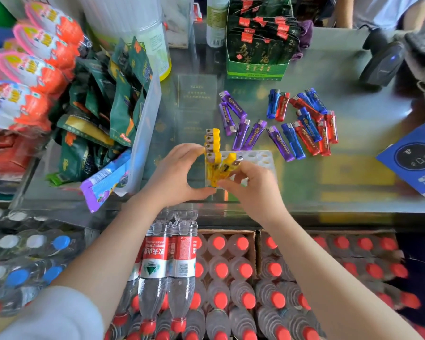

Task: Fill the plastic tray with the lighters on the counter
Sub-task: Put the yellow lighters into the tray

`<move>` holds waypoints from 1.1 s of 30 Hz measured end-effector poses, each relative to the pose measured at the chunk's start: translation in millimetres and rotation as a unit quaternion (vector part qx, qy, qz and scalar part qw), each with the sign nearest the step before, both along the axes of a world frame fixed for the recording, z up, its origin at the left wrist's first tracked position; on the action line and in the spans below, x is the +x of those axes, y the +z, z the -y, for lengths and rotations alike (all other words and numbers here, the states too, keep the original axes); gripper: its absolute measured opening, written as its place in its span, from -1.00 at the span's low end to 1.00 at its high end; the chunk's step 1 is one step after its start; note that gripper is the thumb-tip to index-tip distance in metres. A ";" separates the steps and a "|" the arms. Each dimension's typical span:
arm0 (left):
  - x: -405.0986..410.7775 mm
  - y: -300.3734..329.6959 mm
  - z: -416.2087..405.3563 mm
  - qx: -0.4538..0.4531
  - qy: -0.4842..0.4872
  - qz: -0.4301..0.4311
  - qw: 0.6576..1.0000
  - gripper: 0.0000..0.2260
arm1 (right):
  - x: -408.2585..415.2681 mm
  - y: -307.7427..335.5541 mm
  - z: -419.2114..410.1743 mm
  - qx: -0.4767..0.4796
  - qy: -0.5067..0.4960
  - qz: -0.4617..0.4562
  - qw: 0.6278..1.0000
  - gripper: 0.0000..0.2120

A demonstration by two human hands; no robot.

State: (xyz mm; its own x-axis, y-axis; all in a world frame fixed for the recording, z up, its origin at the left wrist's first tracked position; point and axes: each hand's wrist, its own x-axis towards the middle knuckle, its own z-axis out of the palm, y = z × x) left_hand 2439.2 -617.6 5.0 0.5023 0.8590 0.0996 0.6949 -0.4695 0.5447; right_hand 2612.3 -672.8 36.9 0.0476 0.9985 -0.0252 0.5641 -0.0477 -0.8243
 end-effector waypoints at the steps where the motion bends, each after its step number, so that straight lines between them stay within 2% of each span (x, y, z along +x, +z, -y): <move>1: -0.4 -0.8 -0.3 0.001 -0.003 -0.004 1.000 -0.25 | -3.2 -0.4 1.1 0.008 0.000 0.016 1.000 -0.79; 5: -0.5 -3.9 -1.7 0.012 -0.017 -0.023 1.000 -0.23 | -8.4 -2.6 2.4 0.028 0.004 0.056 0.998 -0.86; 11: -1.9 -5.3 -3.0 0.005 -0.019 -0.013 1.000 -0.26 | -12.1 -7.5 3.5 0.076 0.044 0.117 0.989 -0.87; 16: -2.0 -4.1 -1.5 -0.001 -0.017 -0.011 1.000 -0.28 | -15.4 -14.3 6.7 0.122 0.020 0.139 0.982 -0.85; 21: -2.4 -5.6 -3.1 -0.006 -0.017 -0.019 1.000 -0.27 | -16.8 -17.6 6.6 0.106 0.000 0.138 0.985 -0.83; 30: -1.2 -2.6 -1.3 -0.014 -0.008 -0.032 0.999 -0.29 | -6.9 -14.5 0.4 0.102 0.069 0.169 0.978 -0.79; 33: -1.5 -1.0 -0.3 -0.018 -0.003 -0.032 0.999 -0.29 | 11.5 -10.9 -0.2 0.092 0.086 0.134 0.983 -0.80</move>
